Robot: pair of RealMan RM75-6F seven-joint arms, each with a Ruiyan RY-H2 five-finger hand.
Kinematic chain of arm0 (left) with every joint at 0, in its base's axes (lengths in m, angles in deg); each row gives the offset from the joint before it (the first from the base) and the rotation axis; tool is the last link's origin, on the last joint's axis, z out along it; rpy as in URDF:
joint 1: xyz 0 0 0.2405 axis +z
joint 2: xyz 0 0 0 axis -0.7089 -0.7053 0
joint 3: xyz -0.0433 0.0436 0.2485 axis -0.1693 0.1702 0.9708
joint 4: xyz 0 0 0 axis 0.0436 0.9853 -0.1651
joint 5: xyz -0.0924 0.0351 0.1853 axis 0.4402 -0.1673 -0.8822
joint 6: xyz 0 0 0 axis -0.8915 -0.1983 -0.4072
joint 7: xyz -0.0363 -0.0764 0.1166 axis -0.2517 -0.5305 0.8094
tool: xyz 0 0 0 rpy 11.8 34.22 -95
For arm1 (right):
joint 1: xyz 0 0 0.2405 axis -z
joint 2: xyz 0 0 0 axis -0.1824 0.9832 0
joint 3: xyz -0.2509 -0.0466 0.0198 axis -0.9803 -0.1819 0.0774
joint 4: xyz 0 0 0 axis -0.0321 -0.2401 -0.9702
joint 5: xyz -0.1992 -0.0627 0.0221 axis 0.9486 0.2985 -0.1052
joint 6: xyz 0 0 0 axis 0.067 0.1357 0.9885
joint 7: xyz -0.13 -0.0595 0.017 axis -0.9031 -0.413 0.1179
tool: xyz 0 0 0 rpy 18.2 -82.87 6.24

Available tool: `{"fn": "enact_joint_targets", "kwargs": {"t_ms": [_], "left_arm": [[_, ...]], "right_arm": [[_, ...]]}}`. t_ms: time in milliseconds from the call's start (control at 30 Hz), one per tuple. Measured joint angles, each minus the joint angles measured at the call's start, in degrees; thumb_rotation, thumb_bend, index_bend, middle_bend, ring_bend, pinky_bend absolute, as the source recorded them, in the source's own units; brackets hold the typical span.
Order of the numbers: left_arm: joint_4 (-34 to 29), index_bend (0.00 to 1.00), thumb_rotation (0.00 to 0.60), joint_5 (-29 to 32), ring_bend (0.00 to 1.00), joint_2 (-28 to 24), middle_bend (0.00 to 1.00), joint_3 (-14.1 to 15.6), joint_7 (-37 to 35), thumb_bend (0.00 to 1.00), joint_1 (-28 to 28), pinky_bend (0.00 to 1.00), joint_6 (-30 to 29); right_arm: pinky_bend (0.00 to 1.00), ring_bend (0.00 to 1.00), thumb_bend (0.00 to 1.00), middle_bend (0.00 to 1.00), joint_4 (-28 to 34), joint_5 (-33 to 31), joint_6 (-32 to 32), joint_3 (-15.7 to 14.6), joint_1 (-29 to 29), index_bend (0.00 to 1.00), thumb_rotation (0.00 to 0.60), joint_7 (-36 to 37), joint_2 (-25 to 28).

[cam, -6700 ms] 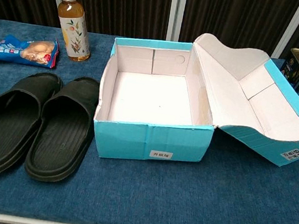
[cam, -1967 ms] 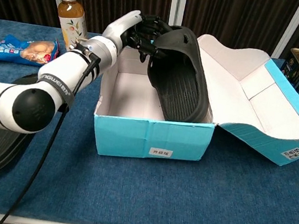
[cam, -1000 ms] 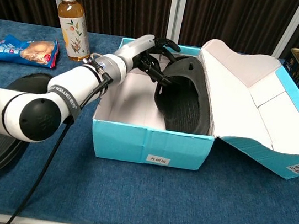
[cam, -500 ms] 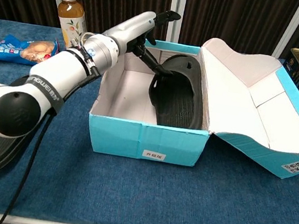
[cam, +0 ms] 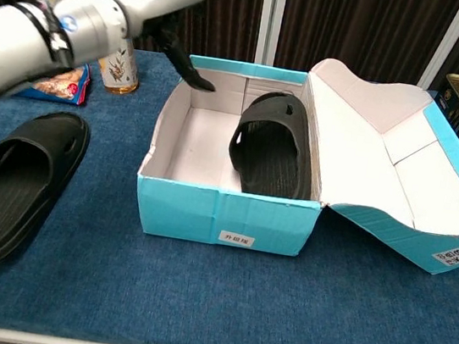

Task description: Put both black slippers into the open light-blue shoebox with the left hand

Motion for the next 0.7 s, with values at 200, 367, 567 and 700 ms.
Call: {"fn": "enact_joint_targets", "kwargs": {"t_ms": [200, 367, 567, 700], "left_arm": [[-11.24, 0.11, 0.6, 7.84, 0.18, -14.26, 0.0, 3.28, 3.79, 0.0, 6.53, 0.33, 0.18], [-16.15, 0.11, 0.6, 12.45, 0.47, -20.84, 0.02, 9.02, 6.3, 0.0, 11.87, 0.59, 0.33], [-17.18, 0.11, 0.6, 15.25, 0.57, -21.37, 0.02, 13.01, 7.12, 0.0, 13.41, 0.68, 3.06], [-16.42, 0.11, 0.6, 17.16, 0.59, -20.68, 0.03, 13.0, 6.16, 0.0, 12.71, 0.68, 6.03]], "right_arm": [[0.07, 0.0, 0.12, 0.09, -0.94, -0.05, -1.0, -0.01, -0.62, 0.0, 0.6, 0.97, -0.77], [0.07, 0.0, 0.12, 0.09, -1.43, -0.14, -1.77, 0.08, -1.17, 0.0, 0.6, 1.22, -1.16], [0.07, 0.0, 0.12, 0.09, -1.56, 0.05, -3.04, 0.16, -2.22, 0.0, 0.6, 1.26, -1.58], [0.07, 0.0, 0.12, 0.09, -1.7, -0.17, -3.13, 0.16, -2.28, 0.0, 0.6, 1.34, -1.67]]}}
